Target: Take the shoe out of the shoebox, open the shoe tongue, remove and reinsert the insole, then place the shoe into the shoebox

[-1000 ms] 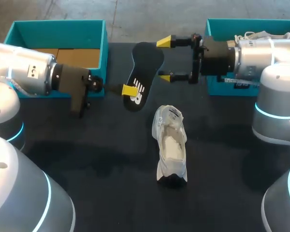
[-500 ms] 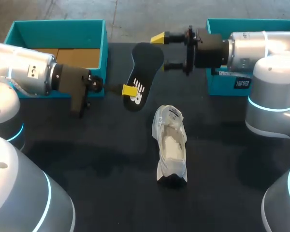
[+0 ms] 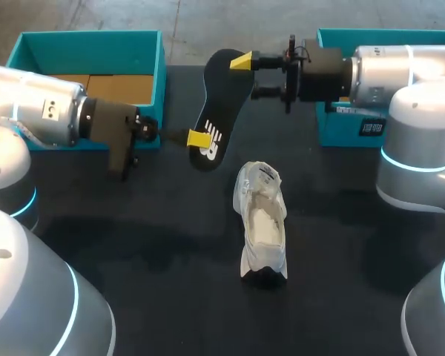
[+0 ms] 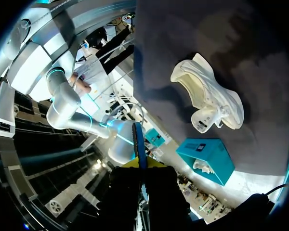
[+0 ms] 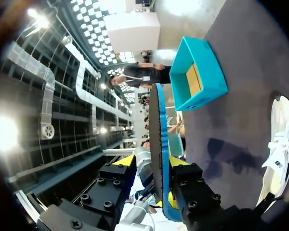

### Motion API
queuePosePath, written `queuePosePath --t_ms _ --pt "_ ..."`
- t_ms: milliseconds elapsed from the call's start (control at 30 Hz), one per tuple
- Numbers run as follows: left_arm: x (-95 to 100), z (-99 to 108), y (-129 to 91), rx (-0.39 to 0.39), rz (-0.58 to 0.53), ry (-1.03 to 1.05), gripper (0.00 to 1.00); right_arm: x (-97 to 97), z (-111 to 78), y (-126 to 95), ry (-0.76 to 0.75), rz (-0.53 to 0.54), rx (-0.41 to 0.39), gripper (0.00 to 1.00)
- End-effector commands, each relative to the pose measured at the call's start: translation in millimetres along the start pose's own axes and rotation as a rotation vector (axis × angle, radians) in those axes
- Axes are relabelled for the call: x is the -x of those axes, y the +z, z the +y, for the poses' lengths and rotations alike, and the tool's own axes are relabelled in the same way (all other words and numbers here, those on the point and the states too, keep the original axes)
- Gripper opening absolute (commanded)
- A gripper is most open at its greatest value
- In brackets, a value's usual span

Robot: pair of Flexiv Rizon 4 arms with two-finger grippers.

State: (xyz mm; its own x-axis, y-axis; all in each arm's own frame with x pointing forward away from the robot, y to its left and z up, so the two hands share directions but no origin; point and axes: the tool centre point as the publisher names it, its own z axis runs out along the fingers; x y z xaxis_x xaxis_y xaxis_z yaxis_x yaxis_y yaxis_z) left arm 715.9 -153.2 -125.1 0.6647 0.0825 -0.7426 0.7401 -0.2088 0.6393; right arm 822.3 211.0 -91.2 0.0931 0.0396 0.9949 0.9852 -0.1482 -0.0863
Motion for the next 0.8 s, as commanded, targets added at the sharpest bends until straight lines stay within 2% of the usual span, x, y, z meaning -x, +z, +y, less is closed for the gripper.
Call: queuePosePath --t_ms 33,533,733,800 --pt "-0.8 -0.8 1.2 0.004 -0.001 0.003 0.0 -2.2 -3.5 -0.9 0.004 -0.011 0.006 0.34" --pt "-0.8 -0.8 1.2 0.004 -0.001 0.003 0.0 4.1 -8.8 1.3 0.03 0.003 0.012 0.28" --pt "-0.8 -0.8 1.2 0.004 -0.001 0.003 0.0 2.9 -9.8 1.3 0.029 0.002 0.018 0.14" --pt "-0.8 -0.8 1.2 0.004 -0.001 0.003 0.0 2.6 -9.9 1.5 0.029 0.001 0.02 0.05"
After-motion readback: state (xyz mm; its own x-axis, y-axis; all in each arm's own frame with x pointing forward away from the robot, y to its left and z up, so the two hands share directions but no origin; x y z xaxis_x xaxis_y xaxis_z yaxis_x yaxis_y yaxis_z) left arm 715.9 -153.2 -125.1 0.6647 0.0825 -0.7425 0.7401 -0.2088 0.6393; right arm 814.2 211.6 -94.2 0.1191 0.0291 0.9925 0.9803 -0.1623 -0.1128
